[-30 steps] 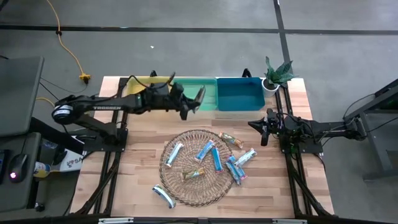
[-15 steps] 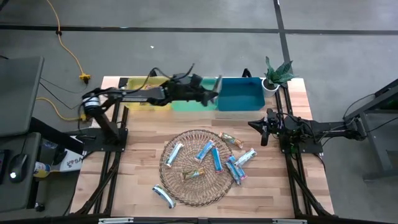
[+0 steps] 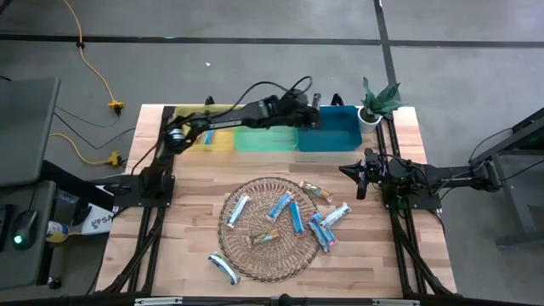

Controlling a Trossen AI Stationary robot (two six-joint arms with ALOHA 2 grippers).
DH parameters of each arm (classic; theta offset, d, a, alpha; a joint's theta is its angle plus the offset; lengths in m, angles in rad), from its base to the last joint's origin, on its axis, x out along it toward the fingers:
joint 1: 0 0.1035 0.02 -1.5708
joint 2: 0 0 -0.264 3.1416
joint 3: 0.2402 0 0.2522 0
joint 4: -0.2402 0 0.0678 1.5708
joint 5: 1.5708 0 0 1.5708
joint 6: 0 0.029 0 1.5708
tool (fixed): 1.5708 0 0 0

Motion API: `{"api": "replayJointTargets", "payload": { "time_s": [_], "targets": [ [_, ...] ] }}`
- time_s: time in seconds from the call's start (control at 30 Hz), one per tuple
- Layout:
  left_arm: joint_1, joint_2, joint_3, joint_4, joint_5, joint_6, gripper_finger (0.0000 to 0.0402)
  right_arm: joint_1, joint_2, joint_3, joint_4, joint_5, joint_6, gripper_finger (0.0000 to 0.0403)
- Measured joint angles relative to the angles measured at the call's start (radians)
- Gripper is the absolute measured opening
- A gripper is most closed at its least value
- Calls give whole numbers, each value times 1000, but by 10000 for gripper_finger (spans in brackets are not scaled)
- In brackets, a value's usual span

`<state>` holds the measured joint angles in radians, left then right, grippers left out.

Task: Pick and place Granola Bars by type
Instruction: Put the top blue granola bar into the blue bin

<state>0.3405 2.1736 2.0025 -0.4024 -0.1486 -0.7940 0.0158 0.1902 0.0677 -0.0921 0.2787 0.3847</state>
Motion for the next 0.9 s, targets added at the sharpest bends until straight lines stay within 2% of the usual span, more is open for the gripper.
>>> {"api": "replayJointTargets", "payload": {
  "time_s": [0.13,0.23,0.4,0.9],
  "targets": [
    [0,99,128,-92,-42,-4,49,0,0,0,0,0,0,0],
    [0,150,161,-134,-46,-65,49,0,0,0,0,0,0,0],
    [0,186,163,-133,-42,-124,49,0,0,0,0,0,0,0],
    [54,200,163,-118,-47,-93,49,0,0,0,0,0,0,0]
  ]
}}
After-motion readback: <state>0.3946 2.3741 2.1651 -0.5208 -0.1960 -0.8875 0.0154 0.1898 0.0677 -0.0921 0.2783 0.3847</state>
